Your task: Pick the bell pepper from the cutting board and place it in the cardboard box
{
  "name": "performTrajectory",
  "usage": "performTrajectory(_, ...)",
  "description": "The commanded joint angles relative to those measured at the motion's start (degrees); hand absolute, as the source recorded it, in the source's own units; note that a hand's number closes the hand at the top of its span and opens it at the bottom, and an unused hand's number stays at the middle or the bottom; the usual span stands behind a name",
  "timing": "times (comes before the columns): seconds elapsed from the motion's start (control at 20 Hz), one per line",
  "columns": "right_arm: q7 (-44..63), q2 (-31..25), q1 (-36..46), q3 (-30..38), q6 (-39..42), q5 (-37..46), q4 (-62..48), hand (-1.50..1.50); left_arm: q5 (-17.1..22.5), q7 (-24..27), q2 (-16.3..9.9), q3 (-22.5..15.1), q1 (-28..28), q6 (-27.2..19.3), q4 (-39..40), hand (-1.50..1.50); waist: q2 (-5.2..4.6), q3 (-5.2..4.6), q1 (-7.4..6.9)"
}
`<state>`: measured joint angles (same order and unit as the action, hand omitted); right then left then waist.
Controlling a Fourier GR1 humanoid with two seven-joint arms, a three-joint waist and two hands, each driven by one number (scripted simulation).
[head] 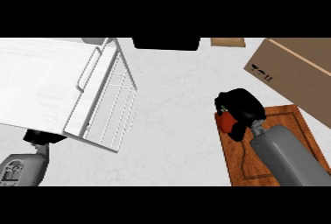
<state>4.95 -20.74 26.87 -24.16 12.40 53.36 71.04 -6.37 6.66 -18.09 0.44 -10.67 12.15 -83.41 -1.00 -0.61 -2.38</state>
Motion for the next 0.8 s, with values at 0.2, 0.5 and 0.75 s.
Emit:
performTrajectory(0.2,-15.5,3.9,10.5,4.9,-9.5,-2.9,-9.5,1.50,0.1,-0.4,2.4,-1.1,-2.7,-0.1,-1.9,0.00,0.66,0.67,1.15)
performTrajectory(0.5,-17.1,0.8,12.4,6.9,-11.7,-0.9,-4.8,1.50,-0.6,-1.9,4.0,-1.3,-3.4,-0.8,-2.5,0.00,1.09,0.63,2.47)
performTrajectory(0.75,-4.4,2.7,15.1,14.4,-10.7,-3.4,1.3,1.50,-0.6,-2.9,2.3,0.1,-1.3,-0.3,-5.4,0.00,1.48,0.63,2.80)
